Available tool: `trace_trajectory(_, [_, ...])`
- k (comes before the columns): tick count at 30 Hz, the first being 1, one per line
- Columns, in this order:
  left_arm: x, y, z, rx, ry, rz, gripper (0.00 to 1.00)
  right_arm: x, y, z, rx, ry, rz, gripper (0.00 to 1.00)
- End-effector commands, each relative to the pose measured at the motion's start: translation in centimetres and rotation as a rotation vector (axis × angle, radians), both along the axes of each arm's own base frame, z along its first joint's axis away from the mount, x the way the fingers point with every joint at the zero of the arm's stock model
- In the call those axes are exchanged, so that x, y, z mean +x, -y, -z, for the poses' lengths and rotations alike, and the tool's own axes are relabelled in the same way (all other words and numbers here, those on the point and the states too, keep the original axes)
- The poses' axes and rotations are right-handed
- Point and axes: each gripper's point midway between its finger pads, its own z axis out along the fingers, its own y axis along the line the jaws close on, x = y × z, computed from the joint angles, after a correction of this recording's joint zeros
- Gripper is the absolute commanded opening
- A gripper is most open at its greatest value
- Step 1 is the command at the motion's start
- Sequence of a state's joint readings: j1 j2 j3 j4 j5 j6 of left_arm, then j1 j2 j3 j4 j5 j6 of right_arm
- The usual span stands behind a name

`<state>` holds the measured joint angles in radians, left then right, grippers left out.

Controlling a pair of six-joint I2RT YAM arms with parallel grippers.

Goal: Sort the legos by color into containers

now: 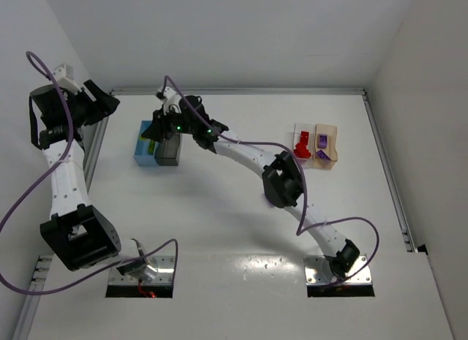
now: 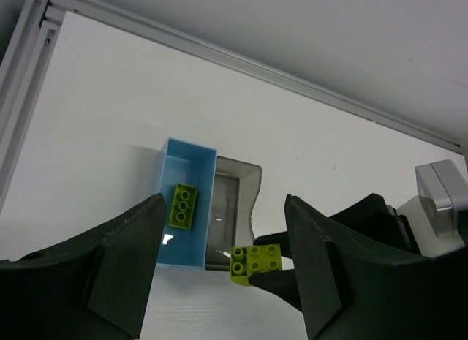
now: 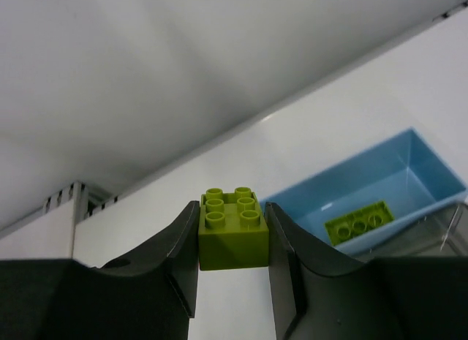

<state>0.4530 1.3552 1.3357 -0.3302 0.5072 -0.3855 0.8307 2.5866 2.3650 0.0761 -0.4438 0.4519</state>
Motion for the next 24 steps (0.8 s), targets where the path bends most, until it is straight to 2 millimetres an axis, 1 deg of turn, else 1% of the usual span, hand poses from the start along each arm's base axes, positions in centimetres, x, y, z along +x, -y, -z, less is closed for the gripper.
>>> trace_trajectory(1, [-0.9,-0.4,-1.1,-0.017,0.035,0.007,0.72,2.4,-1.3,-2.3,0.166,0.065,0.075,0.03])
trace_trajectory(2, [-1.0,-0.2,-1.1,-0.021,0.037,0.022,0.72,2.9,-1.3,-2.1,0.176,0.075,0.097,0.03])
trace_trajectory(3, [-1.1,-0.6,-0.7,-0.026,0.029,0.011,0.72,2.6,-1.8,-2.0,0.199,0.075,0.097,0.04])
trace_trajectory(4, [-1.2,-0.7,-0.8,-0.022,0.032,0.022,0.72,2.7,-2.0,-1.7,0.2,0.076,0.097,0.04])
trace_trajectory(5, [-1.1,-0.5,-0.5,-0.03,0.026,0.033,0.72,2.4,-2.5,0.1,0.182,0.061,0.098,0.05])
trace_trajectory(6, [-1.2,-1.0,-0.5,-0.03,0.027,0.023,0.72,2.4,-2.5,-0.6,0.203,0.078,0.097,0.05])
trace_trajectory(7, [-1.4,-1.2,-0.5,-0.034,0.029,0.022,0.72,2.0,-3.0,0.0,0.205,0.078,0.088,0.05])
trace_trajectory(8, [-1.4,-1.2,-0.5,-0.034,0.029,0.022,0.72,2.1,-2.9,0.4,0.198,0.072,0.097,0.05])
trace_trajectory(9, [-1.3,-1.5,-0.2,-0.042,0.023,0.024,0.72,2.2,-3.0,1.3,0.191,0.08,0.097,0.05])
trace_trajectory(10, [-1.4,-1.2,-0.3,-0.055,0.024,0.036,0.72,1.7,-3.5,1.9,0.198,0.084,0.088,0.05])
trace_trajectory(11, [-1.4,-1.6,-0.5,-0.051,0.032,0.027,0.72,1.9,-3.5,2.5,0.191,0.079,0.097,0.05])
trace_trajectory(12, [-1.4,-1.4,-0.5,-0.053,0.034,0.035,0.72,1.9,-3.6,1.7,0.212,0.095,0.097,0.05])
trace_trajectory(13, [-1.4,-1.9,0.2,-0.063,0.019,0.026,0.72,2.2,-3.6,2.0,0.22,0.102,0.105,0.05])
trace_trajectory(14, [-1.4,-1.7,0.2,-0.066,0.02,0.034,0.72,1.9,-4.0,2.2,0.224,0.103,0.11,0.05])
trace_trajectory(16, [-1.4,-1.7,0.2,-0.066,0.02,0.034,0.72,2.0,-4.1,2.4,0.216,0.108,0.11,0.08])
trace_trajectory(17, [-1.5,-2.1,0.2,-0.066,0.021,0.025,0.72,1.4,-4.5,2.4,0.216,0.107,0.101,0.16])
trace_trajectory(19, [-1.3,-2.0,0.5,-0.075,0.013,0.033,0.72,1.7,-4.4,2.7,0.199,0.123,0.11,0.24])
trace_trajectory(20, [-1.2,-1.9,0.9,-0.093,0.005,0.042,0.72,1.2,-4.8,2.8,0.197,0.131,0.112,0.32])
trace_trajectory(21, [-1.2,-1.7,0.8,-0.098,0.008,0.056,0.72,1.4,-4.7,2.7,0.197,0.131,0.121,0.37])
trace_trajectory(22, [-1.4,-1.9,0.8,-0.101,0.01,0.056,0.72,1.4,-4.7,3.5,0.185,0.134,0.121,0.41])
trace_trajectory(23, [-1.4,-1.7,0.7,-0.103,0.011,0.064,0.72,1.6,-4.7,3.5,0.185,0.134,0.13,0.51])
trace_trajectory(24, [-1.4,-1.7,1.1,-0.109,0.004,0.064,0.72,1.6,-4.7,3.5,0.185,0.134,0.13,0.56])
